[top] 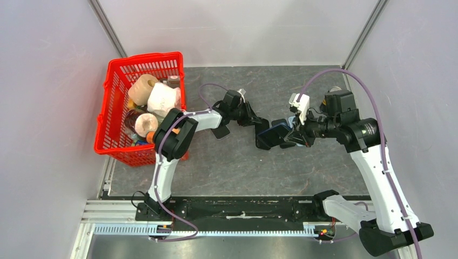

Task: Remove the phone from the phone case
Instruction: Place the phone case at the center of the board.

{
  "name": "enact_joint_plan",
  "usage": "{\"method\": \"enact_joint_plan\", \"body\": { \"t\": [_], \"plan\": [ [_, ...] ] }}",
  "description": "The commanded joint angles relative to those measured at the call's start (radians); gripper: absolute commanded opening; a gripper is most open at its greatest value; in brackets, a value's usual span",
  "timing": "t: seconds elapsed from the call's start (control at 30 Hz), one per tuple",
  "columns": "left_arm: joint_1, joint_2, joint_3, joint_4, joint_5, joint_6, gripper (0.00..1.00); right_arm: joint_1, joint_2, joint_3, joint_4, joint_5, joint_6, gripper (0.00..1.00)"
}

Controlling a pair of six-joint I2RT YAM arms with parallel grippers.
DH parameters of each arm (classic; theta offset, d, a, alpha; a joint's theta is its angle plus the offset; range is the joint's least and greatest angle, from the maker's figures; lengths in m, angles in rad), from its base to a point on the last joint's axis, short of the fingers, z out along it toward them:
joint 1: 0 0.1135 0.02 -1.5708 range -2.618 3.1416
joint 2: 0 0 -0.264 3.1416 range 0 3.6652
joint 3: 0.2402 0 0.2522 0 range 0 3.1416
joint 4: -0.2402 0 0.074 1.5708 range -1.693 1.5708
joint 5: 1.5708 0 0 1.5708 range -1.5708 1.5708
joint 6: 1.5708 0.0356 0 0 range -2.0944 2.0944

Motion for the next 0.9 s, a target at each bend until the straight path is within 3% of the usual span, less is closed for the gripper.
{"method": "enact_joint_plan", "body": {
  "t": [0.0,0.1,0.17,0.23,0.43,0.63,0.8,0.87],
  "plan": [
    [0.003,0.038,0.064,0.044,-0.015,-0.081,0.33,-0.017,-0.021,0.0,0.043,-0.033,0.019,0.0],
    [0.005,0.037,0.056,0.04,-0.001,-0.079,0.46,-0.022,-0.01,0.0,0.038,-0.028,0.018,0.0],
    [0.01,0.011,0.038,0.032,0.007,-0.06,0.68,-0.022,0.001,0.003,0.032,-0.029,0.015,0.0],
    [0.021,-0.028,0.016,0.023,0.013,-0.029,0.82,-0.022,0.012,0.004,0.03,-0.032,0.012,0.0],
    [0.046,-0.205,-0.026,-0.061,0.066,0.212,0.86,-0.023,0.06,0.005,0.006,-0.038,-0.019,0.0],
    [0.063,-0.5,-0.237,-0.018,0.098,0.44,0.87,-0.022,0.113,0.01,-0.037,-0.05,-0.074,0.0],
    [0.056,-0.697,-0.294,-0.081,0.389,0.701,0.87,-0.021,0.195,0.067,-0.097,-0.124,-0.143,0.0],
    [0.034,-0.739,-0.278,-0.166,0.435,0.778,0.87,-0.021,0.233,0.094,-0.126,-0.166,-0.175,0.0]
  ]
}}
